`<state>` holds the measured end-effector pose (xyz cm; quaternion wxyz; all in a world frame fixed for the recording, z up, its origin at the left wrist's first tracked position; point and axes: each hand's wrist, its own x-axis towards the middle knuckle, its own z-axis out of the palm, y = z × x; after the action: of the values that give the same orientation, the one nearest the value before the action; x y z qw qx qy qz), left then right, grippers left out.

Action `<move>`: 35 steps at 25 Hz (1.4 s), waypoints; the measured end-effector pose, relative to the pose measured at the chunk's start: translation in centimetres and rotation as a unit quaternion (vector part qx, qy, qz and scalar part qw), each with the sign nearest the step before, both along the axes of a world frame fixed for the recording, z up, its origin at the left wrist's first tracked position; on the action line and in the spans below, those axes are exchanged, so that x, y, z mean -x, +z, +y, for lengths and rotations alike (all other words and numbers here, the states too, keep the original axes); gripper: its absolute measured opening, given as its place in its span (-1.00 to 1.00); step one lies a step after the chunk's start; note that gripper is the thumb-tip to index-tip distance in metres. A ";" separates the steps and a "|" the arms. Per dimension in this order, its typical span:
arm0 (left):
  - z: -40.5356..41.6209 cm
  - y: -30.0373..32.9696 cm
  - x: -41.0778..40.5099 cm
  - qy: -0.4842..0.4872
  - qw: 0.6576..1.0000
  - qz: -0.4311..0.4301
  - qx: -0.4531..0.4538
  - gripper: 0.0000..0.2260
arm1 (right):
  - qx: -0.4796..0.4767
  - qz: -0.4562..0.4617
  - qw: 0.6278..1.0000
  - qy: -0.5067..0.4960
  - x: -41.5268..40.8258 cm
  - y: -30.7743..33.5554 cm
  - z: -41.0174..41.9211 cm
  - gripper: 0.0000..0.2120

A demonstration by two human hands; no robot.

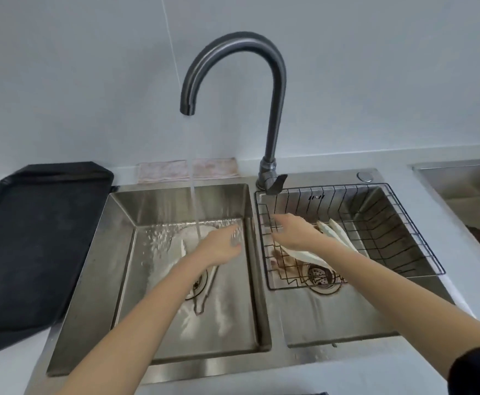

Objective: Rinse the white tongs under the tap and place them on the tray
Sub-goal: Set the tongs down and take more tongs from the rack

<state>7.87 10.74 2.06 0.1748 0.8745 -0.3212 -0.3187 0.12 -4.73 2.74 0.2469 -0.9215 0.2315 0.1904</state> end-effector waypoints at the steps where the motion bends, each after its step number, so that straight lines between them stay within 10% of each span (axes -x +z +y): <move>1: -1.1 0.2 0.8 -0.009 1.000 -0.003 -0.001 -0.49 | 0.009 0.006 1.000 -0.001 0.8 0.1 -1.2 -0.47; 22: -14.2 -7.2 10.4 0.044 0.993 0.095 -0.055 -0.61 | 0.079 0.051 0.995 0.032 7.5 -6.1 -12.3 -0.59; 35: -13.4 -4.6 10.2 0.233 0.959 0.073 0.146 -0.73 | 0.039 -0.068 0.996 -0.032 7.5 -3.5 -10.6 -0.68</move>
<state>-2.32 -2.61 -2.55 0.3931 0.8641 -0.1382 -0.2822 -7.38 -15.36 -0.75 0.2322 -0.9334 0.2504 0.1102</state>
